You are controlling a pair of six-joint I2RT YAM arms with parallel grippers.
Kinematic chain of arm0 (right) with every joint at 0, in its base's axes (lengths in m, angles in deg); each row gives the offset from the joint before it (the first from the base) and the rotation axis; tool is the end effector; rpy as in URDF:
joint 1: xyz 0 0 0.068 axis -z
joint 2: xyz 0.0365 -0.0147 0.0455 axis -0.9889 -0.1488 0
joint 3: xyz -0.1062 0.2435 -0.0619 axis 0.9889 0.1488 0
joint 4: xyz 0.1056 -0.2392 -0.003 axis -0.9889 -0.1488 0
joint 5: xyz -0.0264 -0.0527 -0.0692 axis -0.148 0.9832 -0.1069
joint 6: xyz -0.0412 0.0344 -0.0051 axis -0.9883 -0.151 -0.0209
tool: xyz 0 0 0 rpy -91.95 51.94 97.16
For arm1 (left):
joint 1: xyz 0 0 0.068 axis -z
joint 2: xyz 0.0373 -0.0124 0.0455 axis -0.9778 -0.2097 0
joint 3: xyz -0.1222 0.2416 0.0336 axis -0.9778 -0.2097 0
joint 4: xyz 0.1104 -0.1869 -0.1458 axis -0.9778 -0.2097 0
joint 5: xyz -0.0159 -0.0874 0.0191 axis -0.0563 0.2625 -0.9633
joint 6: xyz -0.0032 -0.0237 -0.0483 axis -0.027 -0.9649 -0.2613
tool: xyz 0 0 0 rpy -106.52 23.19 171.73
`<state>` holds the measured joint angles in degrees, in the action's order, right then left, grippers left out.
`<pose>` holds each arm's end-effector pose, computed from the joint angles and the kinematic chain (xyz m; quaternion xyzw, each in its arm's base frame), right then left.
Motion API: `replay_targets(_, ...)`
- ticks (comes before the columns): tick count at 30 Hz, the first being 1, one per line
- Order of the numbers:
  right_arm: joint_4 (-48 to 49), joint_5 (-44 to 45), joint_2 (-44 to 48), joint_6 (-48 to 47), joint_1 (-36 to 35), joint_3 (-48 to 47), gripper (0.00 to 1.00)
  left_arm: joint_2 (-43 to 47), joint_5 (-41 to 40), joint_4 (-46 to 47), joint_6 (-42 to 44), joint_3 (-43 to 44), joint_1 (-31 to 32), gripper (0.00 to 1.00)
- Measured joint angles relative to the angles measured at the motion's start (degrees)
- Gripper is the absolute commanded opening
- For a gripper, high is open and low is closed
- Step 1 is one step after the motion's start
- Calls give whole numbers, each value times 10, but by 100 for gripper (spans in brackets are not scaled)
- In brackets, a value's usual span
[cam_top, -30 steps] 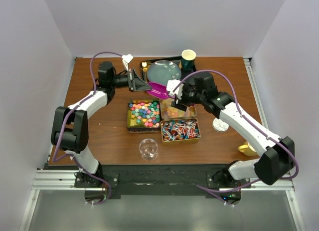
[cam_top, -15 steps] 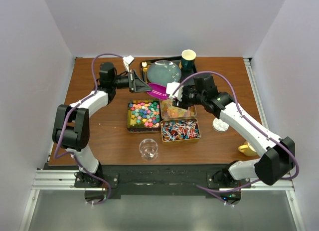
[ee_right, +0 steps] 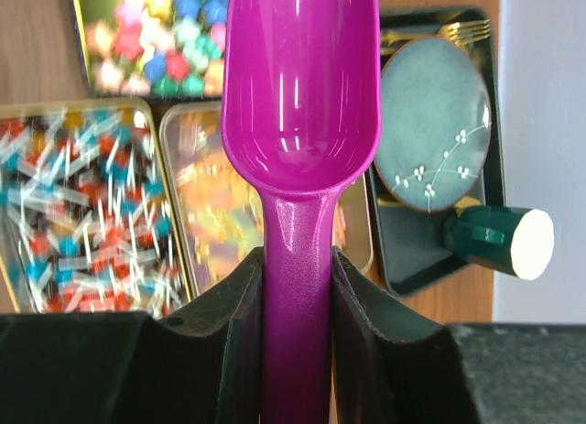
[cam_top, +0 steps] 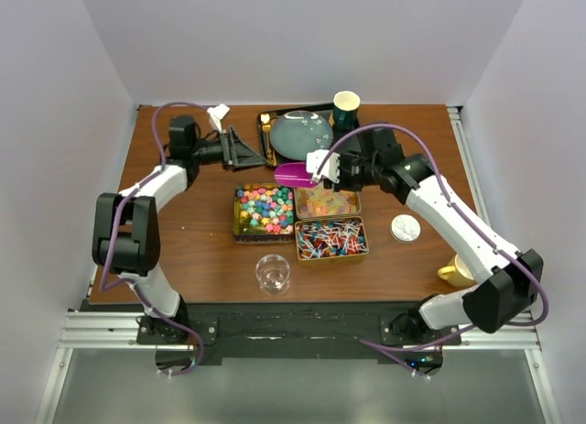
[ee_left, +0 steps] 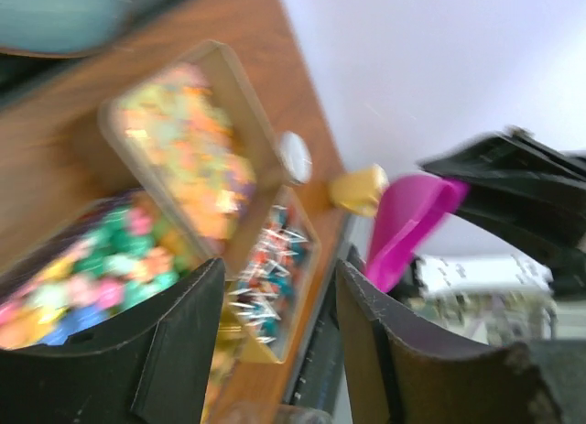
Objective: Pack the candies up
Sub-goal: Adjust the spatula, then scoop the fake candies from the storage box.
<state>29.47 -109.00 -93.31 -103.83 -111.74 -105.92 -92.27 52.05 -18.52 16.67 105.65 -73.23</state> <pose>0.2527 0.1620 0.3539 -0.6774 0.5948 0.0592 0.4287 0.3772 -0.0633 0.2481 0.0450 0.7563 -0.6050 0.2449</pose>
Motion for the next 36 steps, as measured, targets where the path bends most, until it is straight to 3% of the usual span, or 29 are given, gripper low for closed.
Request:
replay_targets(3, -91, 3, -21, -51, 14, -54, 0, 7, -40, -77, 63, 0, -41, 56)
replay_targets(8, -257, 38, -73, -142, 40, -132, 0, 54, -180, -228, 199, 3, -76, 53)
replay_targets(11, -306, 75, -102, -188, 53, -148, 0, 83, -276, -289, 247, 3, -74, 40)
replay_targets(14, -334, 125, -116, -222, 56, -145, 0, 103, -358, -317, 262, -12, -74, 19)
replay_targets(15, -341, 139, -117, -231, 56, -144, 0, 108, -379, -325, 265, -20, -75, 5)
replay_targets(16, -346, 153, -117, -238, 55, -143, 0, 111, -394, -329, 266, -31, -76, 0)
replay_targets(29, -360, 290, -116, -260, 15, -101, 0, 113, -430, -348, 242, -141, -73, 0)
replay_targets(36, -367, 333, -129, -219, -10, -86, 0, 113, -454, -340, 236, -176, -56, 0)
